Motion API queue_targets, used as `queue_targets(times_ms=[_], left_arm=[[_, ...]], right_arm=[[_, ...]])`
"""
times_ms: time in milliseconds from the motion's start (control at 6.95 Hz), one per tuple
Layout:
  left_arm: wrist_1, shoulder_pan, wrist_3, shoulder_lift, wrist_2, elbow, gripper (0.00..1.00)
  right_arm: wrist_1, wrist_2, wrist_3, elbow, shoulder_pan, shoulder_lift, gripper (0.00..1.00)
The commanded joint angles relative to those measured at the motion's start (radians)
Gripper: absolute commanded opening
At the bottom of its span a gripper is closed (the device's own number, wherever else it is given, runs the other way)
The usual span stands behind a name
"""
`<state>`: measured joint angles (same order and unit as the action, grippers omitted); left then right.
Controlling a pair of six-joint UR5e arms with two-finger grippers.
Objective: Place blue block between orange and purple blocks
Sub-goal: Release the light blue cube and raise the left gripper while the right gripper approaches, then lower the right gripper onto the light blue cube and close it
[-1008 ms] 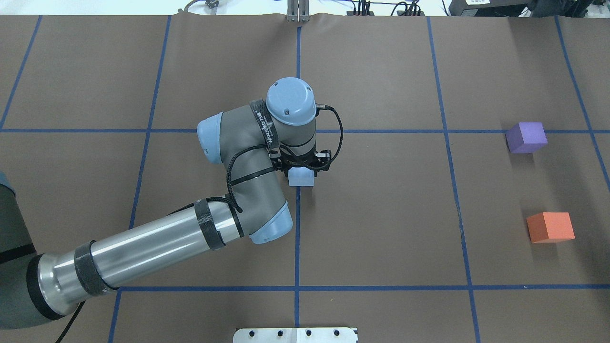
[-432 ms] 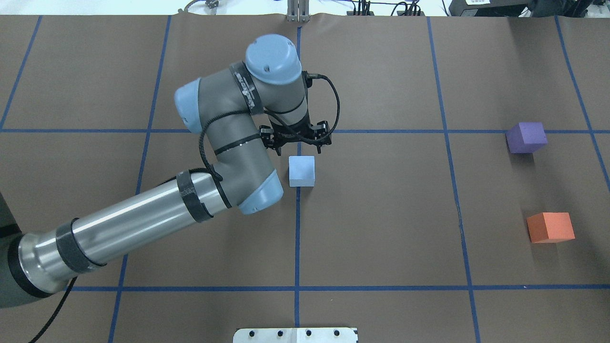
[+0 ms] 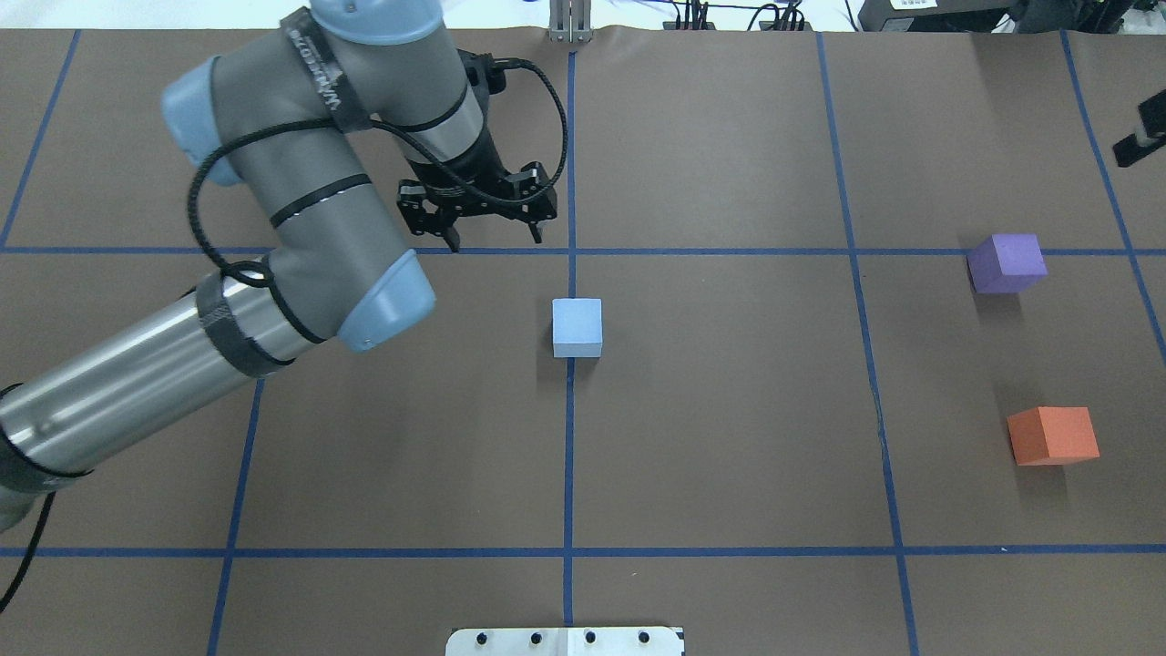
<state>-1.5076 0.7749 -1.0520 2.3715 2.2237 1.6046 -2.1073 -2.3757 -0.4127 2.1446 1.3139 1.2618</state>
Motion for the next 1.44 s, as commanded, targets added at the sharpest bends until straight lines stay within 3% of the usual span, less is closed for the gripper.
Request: queue_targets(times_ms=[0,144,288,432,576,720,1008,1295], left_arm=[[0.123,0.093,0.221,-0.224,0.002,0.238,1.00],[0.125,0.140,0.312,-0.345,0.002,0.323,1.00],[0.125,0.185,0.381,-0.429,0.002,0.366,1.00],[0.125,0.239,0.480,-0.502,0.002,0.389,1.00],[0.125,0.291,0.591,-0.561,0.002,0.394,1.00],[0.124,0.328,0.663,-0.592,0.001,0.393,1.00],[0.124,0.343,0.688,-0.604,-0.001,0.391,1.00],[0.124,0.345,0.688,-0.604,-0.001,0.393,1.00]], right_arm=[[-0.106,0.148,-0.331,0.006,-0.286,-0.256,1.00],[-0.094,0.253,-0.492,-0.058,-0.443,-0.372,1.00],[0.008,0.298,-0.591,-0.187,-0.528,-0.471,1.00],[0.174,0.308,-0.619,-0.281,-0.579,-0.473,1.00],[0.244,0.376,-0.621,-0.357,-0.632,-0.481,1.00],[0.313,0.447,-0.623,-0.414,-0.686,-0.480,1.00],[0.493,0.458,-0.710,-0.575,-0.731,-0.511,1.00],[0.516,0.476,-0.736,-0.717,-0.762,-0.613,1.00]])
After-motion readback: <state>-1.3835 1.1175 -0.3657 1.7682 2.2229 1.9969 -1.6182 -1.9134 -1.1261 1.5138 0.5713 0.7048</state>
